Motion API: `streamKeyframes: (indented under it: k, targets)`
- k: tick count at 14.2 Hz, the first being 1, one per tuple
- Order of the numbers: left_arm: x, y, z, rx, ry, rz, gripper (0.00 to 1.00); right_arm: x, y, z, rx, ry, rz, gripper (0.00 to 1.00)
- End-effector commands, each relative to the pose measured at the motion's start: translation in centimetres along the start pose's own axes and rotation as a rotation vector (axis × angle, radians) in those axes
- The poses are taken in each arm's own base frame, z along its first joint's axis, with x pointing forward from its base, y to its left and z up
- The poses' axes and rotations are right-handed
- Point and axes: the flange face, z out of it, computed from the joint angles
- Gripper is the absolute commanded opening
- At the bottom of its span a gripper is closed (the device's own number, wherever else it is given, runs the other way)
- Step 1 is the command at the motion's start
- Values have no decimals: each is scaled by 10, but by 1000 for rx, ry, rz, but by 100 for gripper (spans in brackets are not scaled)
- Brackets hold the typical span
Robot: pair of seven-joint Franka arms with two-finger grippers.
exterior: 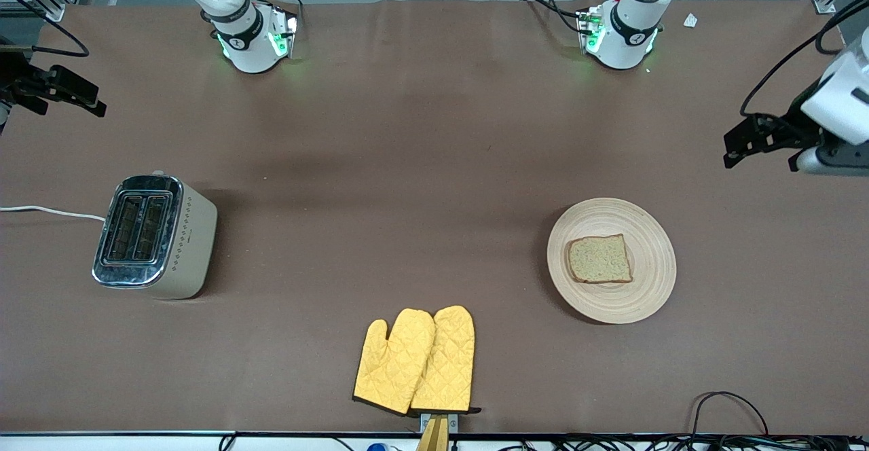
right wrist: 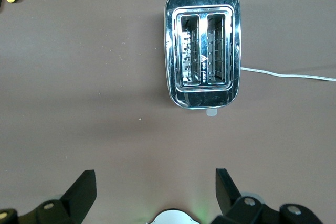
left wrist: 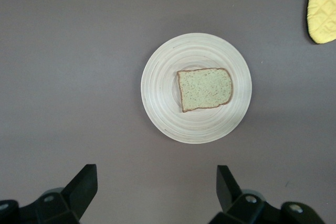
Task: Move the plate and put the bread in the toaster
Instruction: 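Reach the left gripper toward the rim of the wooden plate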
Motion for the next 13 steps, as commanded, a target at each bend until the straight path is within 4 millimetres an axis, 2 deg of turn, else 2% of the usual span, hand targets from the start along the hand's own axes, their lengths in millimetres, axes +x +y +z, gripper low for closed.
streamKeyframes:
  k: [1, 3, 8, 11, 13]
  targets:
    - [19, -54, 39, -94, -64, -40, 100, -6, 1, 1, -1, -3, 16, 100]
    - [32, -86, 90, -253, -127, -88, 100, -6, 1, 1, -1, -3, 16, 100]
    - [61, -134, 239, -567, -209, -64, 100, -5, 1, 2, -1, -6, 16, 100]
    - [65, -157, 338, -713, -185, -15, 100, -8, 2, -2, 6, -29, 13, 100]
    - [63, -166, 387, -761, -156, 7, 100, -8, 2, -3, 33, -31, 15, 100]
